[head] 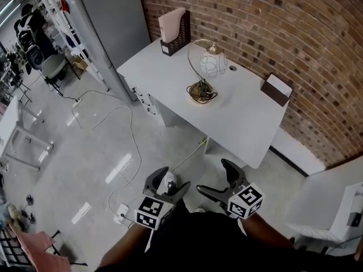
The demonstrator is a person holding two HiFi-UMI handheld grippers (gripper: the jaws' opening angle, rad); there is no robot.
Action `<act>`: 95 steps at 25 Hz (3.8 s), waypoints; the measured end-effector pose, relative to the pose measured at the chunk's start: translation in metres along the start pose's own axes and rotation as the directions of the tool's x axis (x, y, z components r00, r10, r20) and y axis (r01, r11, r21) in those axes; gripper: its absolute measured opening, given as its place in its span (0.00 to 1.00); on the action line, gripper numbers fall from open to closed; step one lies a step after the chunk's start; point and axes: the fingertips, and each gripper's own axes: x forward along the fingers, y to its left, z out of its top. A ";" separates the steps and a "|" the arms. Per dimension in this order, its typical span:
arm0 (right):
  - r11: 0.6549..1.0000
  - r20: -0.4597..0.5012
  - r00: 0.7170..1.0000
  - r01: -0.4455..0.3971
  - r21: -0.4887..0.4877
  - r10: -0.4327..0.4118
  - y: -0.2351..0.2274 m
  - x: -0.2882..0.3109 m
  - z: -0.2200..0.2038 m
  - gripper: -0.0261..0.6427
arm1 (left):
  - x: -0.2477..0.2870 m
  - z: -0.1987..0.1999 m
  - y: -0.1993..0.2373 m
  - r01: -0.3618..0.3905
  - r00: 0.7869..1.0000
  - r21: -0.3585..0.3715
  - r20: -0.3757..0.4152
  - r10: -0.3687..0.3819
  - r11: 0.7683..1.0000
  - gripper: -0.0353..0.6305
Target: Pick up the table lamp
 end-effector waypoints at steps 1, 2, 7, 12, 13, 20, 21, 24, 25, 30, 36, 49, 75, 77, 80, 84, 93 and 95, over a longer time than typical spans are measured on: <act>1.000 0.002 1.000 0.010 -0.001 -0.010 -0.005 0.004 0.003 0.88 | 0.006 0.004 0.005 0.011 1.000 0.002 0.003 -0.011 1.000 0.58; 1.000 0.004 1.000 0.020 -0.002 -0.020 -0.011 0.008 0.006 0.88 | 0.013 0.010 0.010 0.023 1.000 0.007 0.007 -0.023 1.000 0.58; 0.997 -0.004 0.997 0.073 -0.006 -0.073 -0.044 0.038 0.027 0.87 | 0.043 0.052 0.048 0.069 0.997 0.040 0.041 -0.071 0.997 0.58; 0.994 0.026 0.994 0.108 -0.033 -0.107 -0.065 0.086 0.065 0.87 | 0.065 0.079 0.105 0.099 0.994 0.059 0.050 -0.102 0.993 0.58; 0.993 0.036 0.993 0.114 -0.038 -0.113 -0.068 0.096 0.073 0.87 | 0.069 0.084 0.117 0.106 0.993 0.062 0.049 -0.109 0.992 0.58; 0.984 0.053 0.983 0.177 -0.015 -0.176 -0.092 0.167 0.093 0.87 | 0.093 0.118 0.196 0.158 0.985 0.098 0.062 -0.164 0.983 0.58; 0.982 0.055 0.981 0.187 -0.011 -0.186 -0.095 0.177 0.095 0.87 | 0.096 0.121 0.208 0.163 0.983 0.098 0.063 -0.170 0.982 0.58; 0.977 0.068 0.975 0.212 -0.008 -0.211 -0.103 0.203 0.101 0.87 | 0.103 0.129 0.236 0.183 0.980 0.102 0.066 -0.190 0.978 0.58; 0.975 0.071 0.972 0.224 -0.004 -0.223 -0.105 0.210 0.104 0.87 | 0.106 0.131 0.244 0.190 0.978 0.106 0.067 -0.198 0.976 0.58; 0.962 0.068 0.960 0.273 0.015 -0.273 -0.118 0.231 0.110 0.86 | 0.122 0.135 0.268 0.227 0.970 0.101 0.060 -0.234 0.969 0.58; 0.949 0.046 0.948 0.314 0.024 -0.315 -0.138 0.236 0.110 0.86 | 0.144 0.135 0.277 0.266 0.961 0.090 0.048 -0.271 0.960 0.58; 0.951 0.029 0.951 0.308 0.005 -0.308 -0.203 0.233 0.125 0.86 | 0.203 0.185 0.285 0.243 0.965 0.120 0.066 -0.252 0.963 0.58; 0.909 -0.031 0.914 0.407 0.090 -0.406 -0.325 0.187 0.089 0.81 | 0.308 0.244 0.292 0.168 0.979 0.179 0.083 -0.185 0.969 0.58; 0.894 -0.037 0.899 0.438 0.093 -0.437 -0.327 0.189 0.089 0.81 | 0.317 0.250 0.294 0.198 0.974 0.196 0.074 -0.216 0.960 0.58; 0.862 -0.033 0.867 0.497 0.101 -0.496 -0.335 0.191 0.093 0.79 | 0.329 0.259 0.299 0.240 0.963 0.217 0.067 -0.260 0.946 0.58; 0.809 -0.020 0.817 0.573 0.133 -0.576 -0.349 0.192 0.087 0.72 | 0.345 0.261 0.307 0.290 0.949 0.235 0.051 -0.310 0.928 0.57; 0.726 -0.065 0.742 0.667 0.168 -0.667 -0.364 0.199 0.058 0.58 | 0.369 0.261 0.304 0.417 0.902 0.297 -0.016 -0.432 0.859 0.44; 0.712 -0.071 0.729 0.681 0.172 -0.680 -0.370 0.201 0.053 0.55 | 0.372 0.260 0.301 0.436 0.892 0.319 -0.029 -0.451 0.842 0.43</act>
